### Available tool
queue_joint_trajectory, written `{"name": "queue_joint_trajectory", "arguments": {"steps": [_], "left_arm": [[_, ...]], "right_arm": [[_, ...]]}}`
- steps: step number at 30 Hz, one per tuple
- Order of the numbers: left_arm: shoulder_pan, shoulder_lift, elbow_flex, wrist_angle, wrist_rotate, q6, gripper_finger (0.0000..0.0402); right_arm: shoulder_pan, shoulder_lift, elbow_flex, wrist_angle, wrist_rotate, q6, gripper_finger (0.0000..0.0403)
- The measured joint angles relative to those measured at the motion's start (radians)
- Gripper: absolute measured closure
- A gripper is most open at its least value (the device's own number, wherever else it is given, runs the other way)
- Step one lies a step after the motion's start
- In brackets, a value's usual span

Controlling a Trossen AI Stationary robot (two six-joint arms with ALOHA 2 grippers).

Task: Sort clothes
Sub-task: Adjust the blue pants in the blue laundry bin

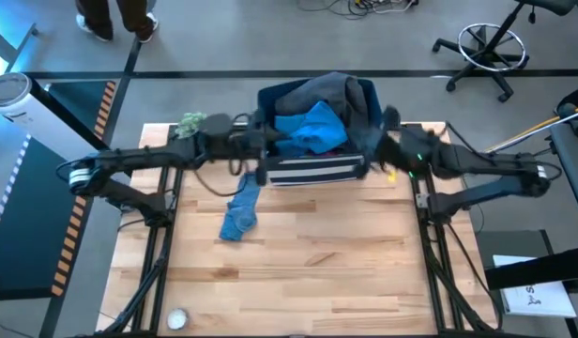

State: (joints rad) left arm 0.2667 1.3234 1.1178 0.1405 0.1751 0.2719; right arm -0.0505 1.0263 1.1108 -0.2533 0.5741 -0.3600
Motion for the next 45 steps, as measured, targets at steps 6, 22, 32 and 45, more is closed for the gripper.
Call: {"name": "queue_joint_trajectory", "arguments": {"steps": [6, 22, 32, 45], "left_arm": [[-0.033, -0.194, -0.217, 0.047, -0.007, -0.083, 0.0203], [-0.105, -0.424, -0.502, 0.081, -0.141, -0.132, 0.0234], [-0.105, -0.409, -0.512, 0.063, -0.141, -0.159, 0.0252], [-0.127, -0.409, -0.525, -0.277, -0.142, -0.316, 0.0225]], "right_arm": [[-0.284, 0.140, 0.117, -0.009, -0.131, -0.025, 0.0403], [-0.763, 0.589, 0.278, -0.215, -0.469, 0.072, 0.0403], [-0.753, 0.650, 0.278, -0.364, -0.765, 0.092, 0.0403], [-0.752, 0.637, 0.273, -0.456, -0.754, 0.054, 0.0403]]}}
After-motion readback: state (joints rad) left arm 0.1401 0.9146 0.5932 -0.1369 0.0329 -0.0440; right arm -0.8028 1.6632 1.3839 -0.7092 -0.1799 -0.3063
